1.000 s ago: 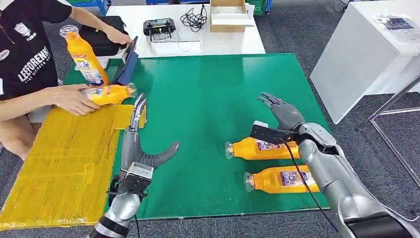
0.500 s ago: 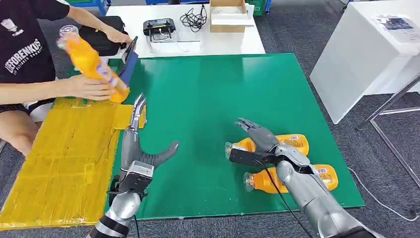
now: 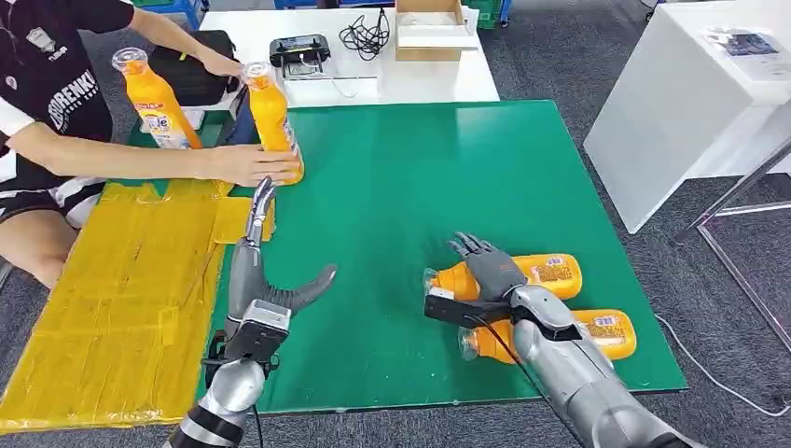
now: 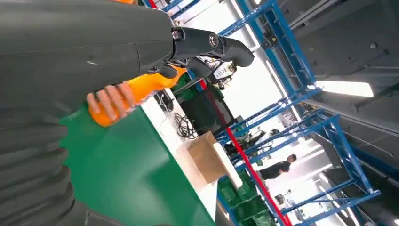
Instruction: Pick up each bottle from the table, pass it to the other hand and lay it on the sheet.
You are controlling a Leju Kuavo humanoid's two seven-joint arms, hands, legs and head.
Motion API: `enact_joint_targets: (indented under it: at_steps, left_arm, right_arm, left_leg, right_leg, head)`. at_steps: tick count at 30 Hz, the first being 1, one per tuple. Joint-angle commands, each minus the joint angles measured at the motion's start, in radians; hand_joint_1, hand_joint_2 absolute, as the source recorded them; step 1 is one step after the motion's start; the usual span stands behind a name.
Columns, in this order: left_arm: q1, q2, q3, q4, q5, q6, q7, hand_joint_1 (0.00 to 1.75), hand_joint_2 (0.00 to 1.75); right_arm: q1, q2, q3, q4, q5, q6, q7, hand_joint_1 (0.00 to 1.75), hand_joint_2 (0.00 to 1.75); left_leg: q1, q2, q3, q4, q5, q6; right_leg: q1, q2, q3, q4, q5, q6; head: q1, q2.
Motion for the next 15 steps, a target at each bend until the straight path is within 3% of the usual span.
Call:
enact_joint_targets:
  at_steps: [1,9,15]
  left_arm:
    - [-0.024,-0.012,0.035,0.052,-0.010,-0.005,0.020,0.00,1.75]
    - [-0.018,-0.015,0.048,0.048,-0.014,-0.002,0.024,0.00,1.75]
    - [-0.016,-0.016,0.056,0.044,-0.007,0.001,0.019,0.00,1.75]
  right_arm:
    - [-0.082,-0.018,0.070,0.139,0.111,-0.036,0.126,0.00,1.75]
    - [-0.095,-0.049,0.047,0.159,0.129,-0.016,0.148,0.00,1.75]
    - [-0.110,-0.098,0.025,0.194,0.133,0.064,0.143,0.00,1.75]
  left_leg:
    - [0.000,-0.004,0.005,-0.001,-0.001,-0.001]
    - [0.001,-0.006,0.006,-0.001,-0.001,-0.001]
    - [0.000,-0.006,0.004,-0.001,-0.001,0.000]
  right_leg:
    - [-0.001,0.004,0.005,-0.001,-0.001,-0.001]
    - [0.000,0.004,0.006,-0.001,-0.002,-0.002]
    - [-0.001,0.002,0.005,-0.001,-0.001,-0.001]
  head:
    - [0.000,0.000]
    - [0.000,0.000]
    - [0.000,0.000]
